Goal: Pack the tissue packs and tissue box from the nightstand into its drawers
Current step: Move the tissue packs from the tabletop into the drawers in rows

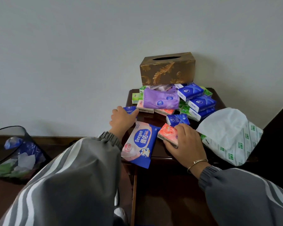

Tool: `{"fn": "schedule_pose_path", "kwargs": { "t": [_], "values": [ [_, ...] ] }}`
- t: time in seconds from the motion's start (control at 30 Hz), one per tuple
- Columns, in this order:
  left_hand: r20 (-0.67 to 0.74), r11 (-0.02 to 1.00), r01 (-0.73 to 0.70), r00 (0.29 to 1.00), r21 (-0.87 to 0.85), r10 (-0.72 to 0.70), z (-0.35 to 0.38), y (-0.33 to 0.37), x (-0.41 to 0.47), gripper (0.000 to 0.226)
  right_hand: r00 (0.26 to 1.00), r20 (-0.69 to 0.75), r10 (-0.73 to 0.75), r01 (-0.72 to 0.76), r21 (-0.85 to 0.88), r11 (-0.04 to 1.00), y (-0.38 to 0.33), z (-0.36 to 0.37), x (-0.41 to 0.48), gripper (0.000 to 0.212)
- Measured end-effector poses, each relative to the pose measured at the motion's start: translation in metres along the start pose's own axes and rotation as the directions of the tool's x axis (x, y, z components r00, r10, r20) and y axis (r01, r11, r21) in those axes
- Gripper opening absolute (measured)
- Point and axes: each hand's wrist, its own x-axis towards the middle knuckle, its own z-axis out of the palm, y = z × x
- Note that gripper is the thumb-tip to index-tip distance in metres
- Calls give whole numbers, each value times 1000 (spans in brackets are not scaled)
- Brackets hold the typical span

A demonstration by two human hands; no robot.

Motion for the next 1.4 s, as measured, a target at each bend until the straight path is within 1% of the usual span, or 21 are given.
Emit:
{"fn": "schedule_pose_path", "kwargs": {
  "t": [0.07, 0.13, 0.23, 0.27, 0.33, 0.4, 0.43, 0.53, 0.63, 0.7, 0.77, 0.83, 0.87, 0.93, 1.03, 1.07, 1.13, 1.2, 1.27, 1.33, 1.4],
  "values": [
    [40, 998, 69, 997, -8, -69, 9, 3, 13, 90, 1000, -16, 6, -5, 4, 1000, -1, -1, 0, 52],
    [85, 990, 133, 988, -48, -129, 17, 4, 22, 87, 1000, -26, 15, -15, 12, 1000, -2, -2, -1, 51],
    [87, 975, 142, 988, -172, -128, 22, -1, 30, 40, 999, -40, 29, -28, 21, 999, -3, -3, -1, 51],
    [63, 964, 149, 988, -219, -138, 21, -4, 31, 35, 998, -46, 31, -30, 23, 999, -2, -3, -1, 51],
    [-34, 942, 114, 991, -317, -131, 12, -9, 28, 47, 998, -53, 38, -36, 32, 999, -3, -3, -1, 51],
    [-150, 922, -5, 987, -388, -57, 1, -9, 18, 64, 998, -45, 40, -37, 48, 998, -3, -5, -1, 52],
    [-170, 896, -56, 985, -440, -23, -5, -7, 10, 66, 998, -41, 38, -35, 64, 997, -2, -6, -1, 53],
    [-45, 784, -43, 999, -619, 19, -15, 3, -21, 57, 994, -36, 104, -91, 266, 960, -1, -12, -2, 54],
    [186, 718, 94, 981, -690, 50, -13, 9, -53, 37, 952, -97, 289, -183, 575, 797, -12, -26, 0, 51],
    [302, 695, 166, 950, -700, 76, -6, 13, -73, 33, 928, -133, 348, -180, 659, 730, -27, -39, 6, 49],
    [421, 602, 268, 898, -752, 127, 2, 19, -90, 35, 940, -91, 330, -210, 607, 767, -43, -51, 14, 51],
    [552, 416, 426, 795, -803, 251, 2, 26, -103, 48, 957, 2, 289, -256, 469, 846, -53, -61, 20, 53],
    [580, 361, 470, 752, -805, 314, 1, 29, -106, 58, 962, 59, 267, -267, 413, 871, -56, -64, 22, 53],
    [575, 366, 452, 718, -813, 392, 0, 31, -107, 62, 959, 202, 197, -265, 407, 874, -59, -69, 25, 49],
    [515, 456, 337, 781, -824, 353, 10, 28, -104, 39, 887, 452, 94, -358, 544, 759, -53, -74, 27, 48],
    [480, 486, 297, 820, -822, 311, 13, 25, -102, 31, 873, 480, 85, -392, 587, 708, -48, -76, 28, 50],
    [377, 491, 226, 897, -841, 232, 17, 17, -93, 33, 906, 396, 148, -382, 617, 688, -33, -80, 34, 47],
    [281, 465, 161, 938, -870, 201, 17, 7, -84, 35, 931, 226, 287, -364, 515, 776, -5, -84, 48, 39],
    [254, 424, 140, 941, -895, 225, 15, -2, -76, 21, 901, 146, 409, -433, 381, 817, 28, -83, 70, 42],
    [285, 402, 173, 929, -899, 237, 16, -6, -72, 17, 881, 186, 436, -470, 228, 853, 55, -81, 89, 62],
    [310, 418, 194, 922, -888, 230, 19, -7, -70, 29, 868, 291, 403, -445, 93, 891, 71, -75, 99, 87]
  ]
}}
